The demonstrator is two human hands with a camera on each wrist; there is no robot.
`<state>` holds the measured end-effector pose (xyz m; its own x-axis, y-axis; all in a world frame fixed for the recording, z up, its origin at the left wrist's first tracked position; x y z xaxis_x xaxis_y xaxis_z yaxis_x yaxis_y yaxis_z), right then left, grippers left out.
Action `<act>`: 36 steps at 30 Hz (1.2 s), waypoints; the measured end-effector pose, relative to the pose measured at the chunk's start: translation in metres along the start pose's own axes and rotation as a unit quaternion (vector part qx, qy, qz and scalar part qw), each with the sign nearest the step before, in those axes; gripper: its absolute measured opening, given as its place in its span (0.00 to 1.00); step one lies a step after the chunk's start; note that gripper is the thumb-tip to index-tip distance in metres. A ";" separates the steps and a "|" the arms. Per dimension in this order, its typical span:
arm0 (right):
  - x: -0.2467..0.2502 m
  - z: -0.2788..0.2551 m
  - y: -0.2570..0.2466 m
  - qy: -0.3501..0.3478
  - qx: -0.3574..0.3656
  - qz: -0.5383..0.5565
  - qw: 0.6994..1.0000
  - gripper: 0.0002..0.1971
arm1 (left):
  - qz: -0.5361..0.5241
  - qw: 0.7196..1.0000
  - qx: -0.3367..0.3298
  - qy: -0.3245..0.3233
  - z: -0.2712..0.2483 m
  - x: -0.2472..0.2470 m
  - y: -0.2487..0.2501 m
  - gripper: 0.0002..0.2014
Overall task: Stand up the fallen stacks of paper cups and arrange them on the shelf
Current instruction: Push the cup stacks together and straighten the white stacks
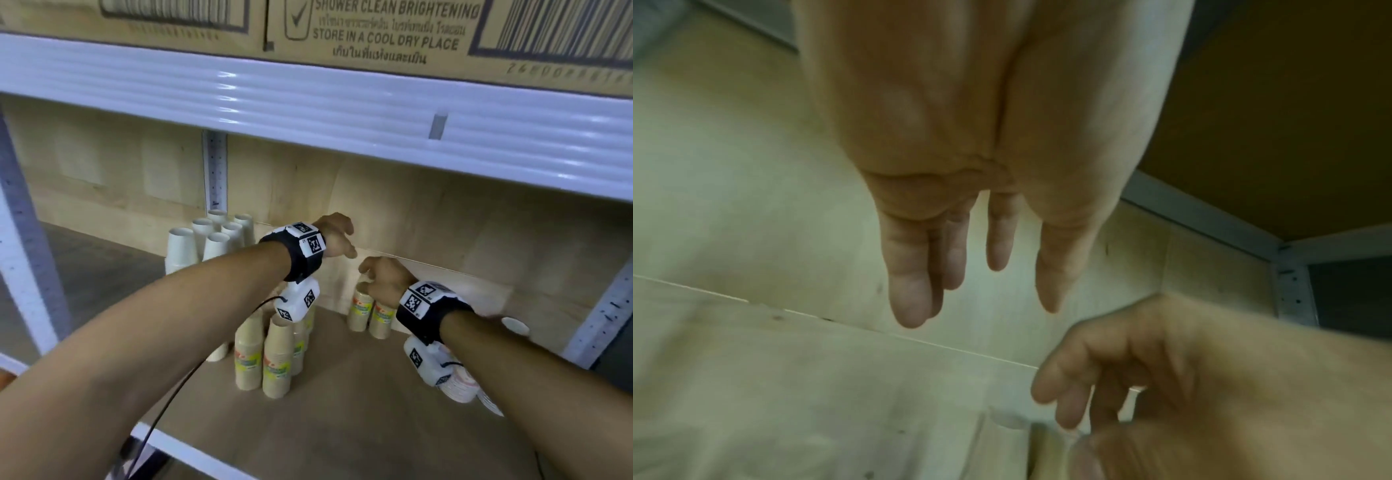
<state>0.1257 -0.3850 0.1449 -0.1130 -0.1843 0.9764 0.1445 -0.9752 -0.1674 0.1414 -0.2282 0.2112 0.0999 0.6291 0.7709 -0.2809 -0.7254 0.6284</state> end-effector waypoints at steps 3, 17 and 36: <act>-0.004 -0.013 -0.022 -0.004 0.014 0.017 1.000 0.17 | -0.017 0.999 0.032 -0.012 -0.019 0.014 -0.016 0.28; -0.031 -0.062 -0.107 -0.041 0.083 0.161 0.983 0.15 | -0.006 0.992 0.107 -0.061 -0.107 0.044 -0.091 0.12; -0.051 -0.077 -0.132 -0.023 0.053 0.090 0.994 0.19 | -0.010 0.990 0.115 -0.076 -0.130 0.015 -0.138 0.20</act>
<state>0.0367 -0.2559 0.1064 -0.0309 -0.3462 0.9376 0.2612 -0.9083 -0.3268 0.0573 -0.0825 0.1225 0.2502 0.6080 0.7535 -0.0546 -0.7681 0.6380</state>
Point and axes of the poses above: each hand's wrist, its own z-axis towards the middle knuckle, its own x-axis out of the back of the hand, y = z × x, the point moved 2 cm from there along z, towards the middle knuckle, and after that the axes turned 8 degrees about -z, right-handed, at the moved point
